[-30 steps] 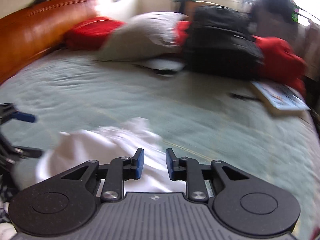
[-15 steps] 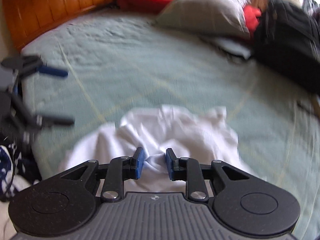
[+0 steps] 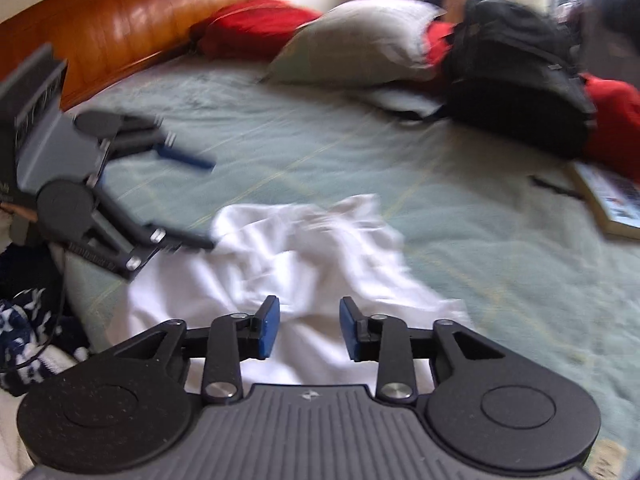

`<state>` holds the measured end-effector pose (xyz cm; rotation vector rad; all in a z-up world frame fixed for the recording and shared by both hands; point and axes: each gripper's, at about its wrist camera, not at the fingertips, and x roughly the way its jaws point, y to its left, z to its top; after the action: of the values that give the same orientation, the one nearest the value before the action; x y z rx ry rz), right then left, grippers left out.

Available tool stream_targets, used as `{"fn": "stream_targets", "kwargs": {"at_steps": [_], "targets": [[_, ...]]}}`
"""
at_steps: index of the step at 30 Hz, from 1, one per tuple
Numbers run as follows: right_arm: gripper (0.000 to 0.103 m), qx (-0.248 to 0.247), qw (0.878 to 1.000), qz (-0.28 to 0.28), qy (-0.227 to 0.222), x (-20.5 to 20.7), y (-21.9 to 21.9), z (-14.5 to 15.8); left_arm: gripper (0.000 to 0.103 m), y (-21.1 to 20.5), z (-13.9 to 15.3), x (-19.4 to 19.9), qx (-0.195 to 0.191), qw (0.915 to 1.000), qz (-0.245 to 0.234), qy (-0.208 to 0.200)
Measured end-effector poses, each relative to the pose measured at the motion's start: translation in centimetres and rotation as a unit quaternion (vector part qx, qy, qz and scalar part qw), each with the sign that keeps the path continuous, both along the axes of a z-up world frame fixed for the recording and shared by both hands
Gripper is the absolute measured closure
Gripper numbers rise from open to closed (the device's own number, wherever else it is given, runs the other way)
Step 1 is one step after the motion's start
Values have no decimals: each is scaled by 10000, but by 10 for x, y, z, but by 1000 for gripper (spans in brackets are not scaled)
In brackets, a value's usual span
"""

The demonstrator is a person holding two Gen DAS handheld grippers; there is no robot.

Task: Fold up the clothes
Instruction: 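Grasp the T-shirt edge with the right tool while the left tool grasps another edge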

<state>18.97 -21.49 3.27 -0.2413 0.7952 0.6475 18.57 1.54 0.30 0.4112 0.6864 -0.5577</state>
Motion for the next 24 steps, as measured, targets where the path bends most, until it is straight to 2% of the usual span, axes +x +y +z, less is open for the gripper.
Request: {"fn": "stream_targets", "kwargs": {"at_steps": [3, 7, 9, 12, 15, 17, 18, 20, 24], "targets": [[64, 24, 9994, -338, -91, 0, -24, 3, 57, -6, -5, 4, -6, 9996, -153, 251], [63, 56, 9974, -714, -32, 3, -46, -3, 58, -15, -6, 1, 75, 9981, -447, 415], [63, 70, 9962, -870, 17, 3, -54, -8, 59, -16, -8, 5, 73, 9977, -412, 525], [63, 169, 9943, -1047, 140, 5, -66, -17, 67, -18, -11, 12, 44, 9969, -317, 715], [63, 225, 9929, -1134, 277, 9, -76, -28, 76, -7, -6, 21, -406, 9951, -122, 890], [57, 299, 9913, -1227, 361, 12, -84, -34, 81, 3, -2, 26, -760, 9920, -12, 1005], [50, 358, 9903, -1281, 394, 14, -90, -37, 86, 6, -2, 28, -863, 9906, 37, 1059], [44, 507, 9883, -1377, 407, 18, -99, -41, 94, 10, -4, 32, -1003, 9881, 128, 1163], [40, 911, 9827, -1469, 669, 38, -115, -55, 98, 16, -1, 33, -1180, 9863, 333, 1103]]}}
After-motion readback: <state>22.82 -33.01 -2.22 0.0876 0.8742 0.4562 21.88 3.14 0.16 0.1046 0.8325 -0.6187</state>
